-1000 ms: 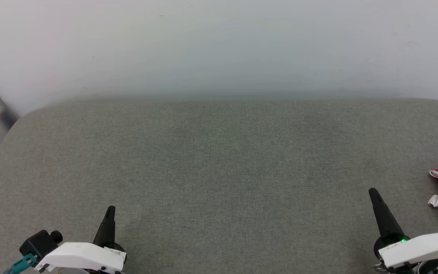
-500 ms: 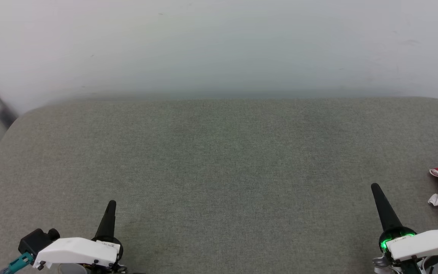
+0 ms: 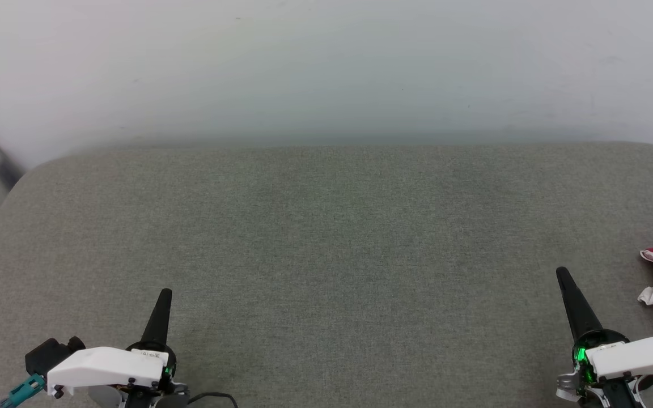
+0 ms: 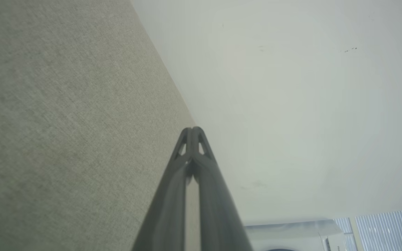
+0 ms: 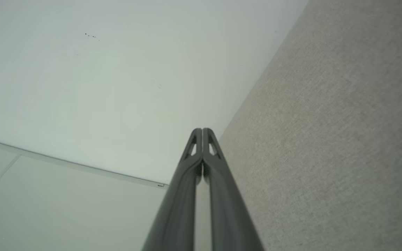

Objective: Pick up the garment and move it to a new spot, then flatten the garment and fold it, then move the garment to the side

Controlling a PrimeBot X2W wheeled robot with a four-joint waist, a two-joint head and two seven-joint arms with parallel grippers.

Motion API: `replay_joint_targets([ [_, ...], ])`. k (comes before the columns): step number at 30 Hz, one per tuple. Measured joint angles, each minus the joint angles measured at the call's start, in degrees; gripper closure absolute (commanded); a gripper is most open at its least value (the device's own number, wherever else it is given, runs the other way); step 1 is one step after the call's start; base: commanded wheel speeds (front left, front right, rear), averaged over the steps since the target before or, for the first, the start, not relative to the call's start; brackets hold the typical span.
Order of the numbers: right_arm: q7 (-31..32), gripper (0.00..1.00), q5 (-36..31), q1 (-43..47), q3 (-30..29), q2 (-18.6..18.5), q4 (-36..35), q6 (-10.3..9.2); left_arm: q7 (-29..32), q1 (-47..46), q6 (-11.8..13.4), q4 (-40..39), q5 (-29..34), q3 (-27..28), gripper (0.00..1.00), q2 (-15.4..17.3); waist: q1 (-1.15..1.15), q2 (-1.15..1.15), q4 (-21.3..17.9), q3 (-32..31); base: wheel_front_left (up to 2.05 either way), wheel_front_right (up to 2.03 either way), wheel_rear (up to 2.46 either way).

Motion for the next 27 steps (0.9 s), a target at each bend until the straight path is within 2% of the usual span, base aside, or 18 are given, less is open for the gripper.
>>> replay_joint_targets([
  [27,0.5,1.0,12.8,-2.7,-0.8,0.0,3.1,0.0,3.5,-2.0,-3.0,1.5,-10.5,3.9,1.0,-2.6,0.0,0.0,-0.2,0.6,0.0,0.0,0.0],
])
